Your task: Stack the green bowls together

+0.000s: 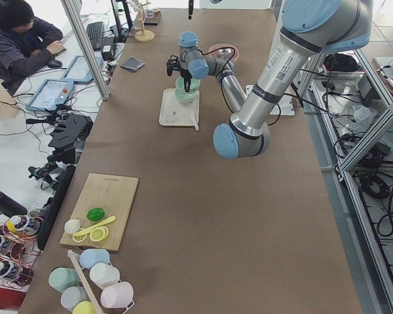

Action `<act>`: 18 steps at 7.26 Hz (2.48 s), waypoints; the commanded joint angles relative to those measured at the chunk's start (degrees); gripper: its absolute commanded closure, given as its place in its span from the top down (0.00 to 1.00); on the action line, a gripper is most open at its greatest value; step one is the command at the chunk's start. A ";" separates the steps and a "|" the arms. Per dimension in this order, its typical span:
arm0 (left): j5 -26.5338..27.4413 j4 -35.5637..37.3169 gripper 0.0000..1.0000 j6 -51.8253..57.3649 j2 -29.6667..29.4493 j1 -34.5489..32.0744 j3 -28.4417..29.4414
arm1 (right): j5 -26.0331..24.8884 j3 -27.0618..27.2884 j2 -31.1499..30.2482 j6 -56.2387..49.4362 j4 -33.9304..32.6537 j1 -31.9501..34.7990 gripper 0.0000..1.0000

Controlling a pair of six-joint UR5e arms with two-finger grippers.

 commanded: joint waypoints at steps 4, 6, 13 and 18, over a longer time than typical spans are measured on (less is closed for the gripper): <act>3.94 0.06 0.00 -3.56 -6.12 2.78 8.62 | -0.09 0.00 0.00 0.00 0.00 0.00 1.00; 3.94 0.06 0.00 -3.56 -6.03 2.78 8.80 | -0.09 0.00 0.00 0.00 0.00 0.00 1.00; 3.86 -1.78 0.00 -3.12 -5.86 2.78 9.94 | -0.18 0.00 0.00 0.00 0.00 0.00 1.00; 3.86 -5.92 0.00 -3.03 -5.51 2.78 12.84 | -0.26 -0.09 0.00 0.00 0.00 0.00 1.00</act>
